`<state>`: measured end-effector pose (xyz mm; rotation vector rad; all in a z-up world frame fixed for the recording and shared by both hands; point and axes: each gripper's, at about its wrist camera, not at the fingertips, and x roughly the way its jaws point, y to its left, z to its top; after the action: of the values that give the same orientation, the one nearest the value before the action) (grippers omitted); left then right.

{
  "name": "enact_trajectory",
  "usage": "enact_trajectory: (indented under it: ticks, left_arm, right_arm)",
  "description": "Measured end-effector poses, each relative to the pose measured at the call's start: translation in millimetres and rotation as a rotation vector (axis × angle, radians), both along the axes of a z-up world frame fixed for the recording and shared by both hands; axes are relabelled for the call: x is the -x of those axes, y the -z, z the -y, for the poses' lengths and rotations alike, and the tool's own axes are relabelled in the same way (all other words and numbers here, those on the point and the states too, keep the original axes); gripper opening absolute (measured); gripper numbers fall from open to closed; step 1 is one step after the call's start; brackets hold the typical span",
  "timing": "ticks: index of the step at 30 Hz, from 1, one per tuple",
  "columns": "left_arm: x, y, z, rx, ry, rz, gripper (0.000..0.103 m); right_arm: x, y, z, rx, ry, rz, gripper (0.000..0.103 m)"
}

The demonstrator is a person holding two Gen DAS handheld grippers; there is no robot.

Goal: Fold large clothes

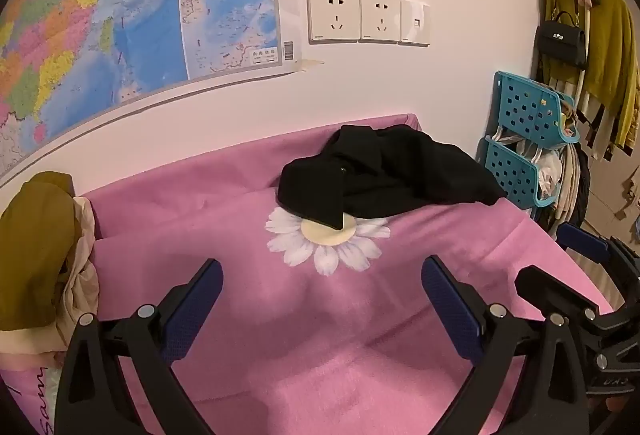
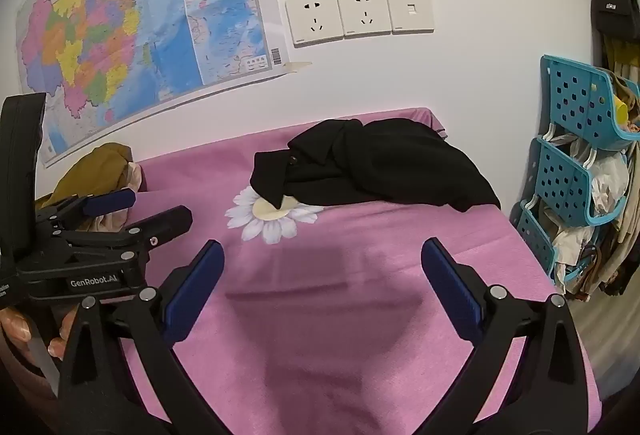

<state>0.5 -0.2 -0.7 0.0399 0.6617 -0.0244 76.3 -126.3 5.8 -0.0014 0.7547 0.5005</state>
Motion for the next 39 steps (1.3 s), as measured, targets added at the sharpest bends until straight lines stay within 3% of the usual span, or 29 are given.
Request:
enact_trajectory:
  ticks: [39]
  left_arm:
    - [-6,-1,-5,0.021,-0.010,0.003,0.096]
  right_arm:
    - [-6,-1,-6,-0.005,-0.009,-0.005,0.097]
